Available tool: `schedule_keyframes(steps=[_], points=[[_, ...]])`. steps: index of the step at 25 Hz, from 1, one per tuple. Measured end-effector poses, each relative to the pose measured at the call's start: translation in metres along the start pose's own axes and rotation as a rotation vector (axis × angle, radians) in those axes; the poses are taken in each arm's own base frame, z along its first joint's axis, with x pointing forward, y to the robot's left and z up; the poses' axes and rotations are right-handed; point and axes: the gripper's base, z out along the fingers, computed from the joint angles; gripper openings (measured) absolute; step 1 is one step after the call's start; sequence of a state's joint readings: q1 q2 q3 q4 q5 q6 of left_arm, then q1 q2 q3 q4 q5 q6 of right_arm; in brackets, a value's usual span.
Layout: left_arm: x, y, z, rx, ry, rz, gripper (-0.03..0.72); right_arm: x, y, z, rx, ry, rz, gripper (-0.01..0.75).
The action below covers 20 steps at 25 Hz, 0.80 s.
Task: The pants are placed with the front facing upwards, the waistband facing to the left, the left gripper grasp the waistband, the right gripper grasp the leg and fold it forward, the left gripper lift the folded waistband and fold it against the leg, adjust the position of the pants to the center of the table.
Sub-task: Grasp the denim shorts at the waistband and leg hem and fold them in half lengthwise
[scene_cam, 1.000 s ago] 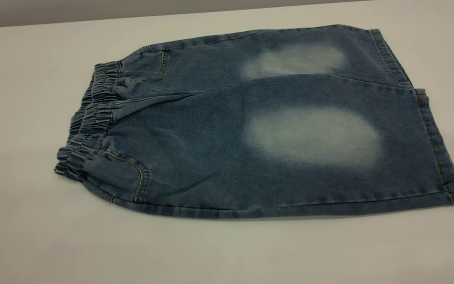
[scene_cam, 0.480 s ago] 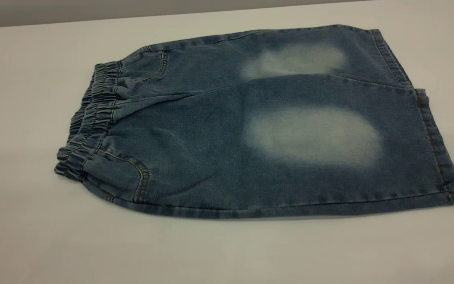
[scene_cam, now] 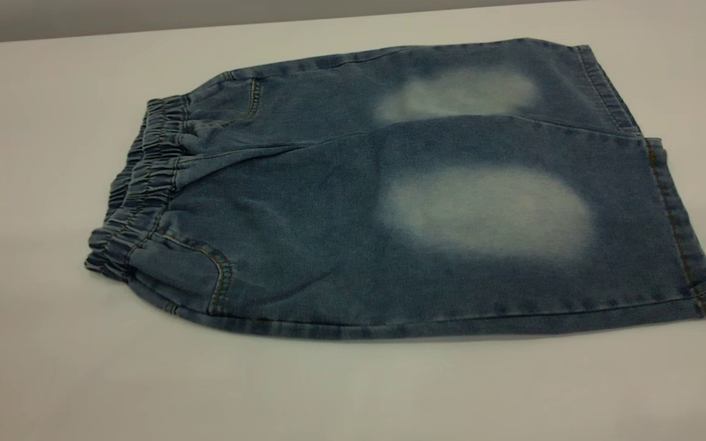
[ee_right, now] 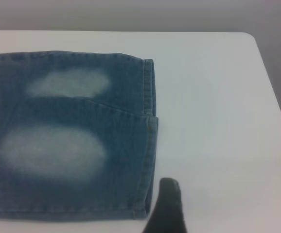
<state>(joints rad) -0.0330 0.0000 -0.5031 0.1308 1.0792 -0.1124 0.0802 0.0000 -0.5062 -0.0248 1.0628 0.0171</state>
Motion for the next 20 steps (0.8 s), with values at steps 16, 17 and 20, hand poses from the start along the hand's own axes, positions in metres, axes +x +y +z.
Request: schedule_keyframes(steps=[16,17,20], points=[[-0.028,-0.002,0.005,-0.002,-0.018,-0.091,0.457,-0.023,0.005,-0.006,-0.056,-0.082,0.078,0.533],[-0.036,-0.003,0.008,0.001,-0.021,-0.111,0.457,-0.031,0.006,-0.005,-0.071,-0.089,0.086,0.533],[-0.053,-0.006,0.020,0.013,0.012,-0.162,0.457,-0.054,0.010,0.005,-0.115,-0.064,0.122,0.533]])
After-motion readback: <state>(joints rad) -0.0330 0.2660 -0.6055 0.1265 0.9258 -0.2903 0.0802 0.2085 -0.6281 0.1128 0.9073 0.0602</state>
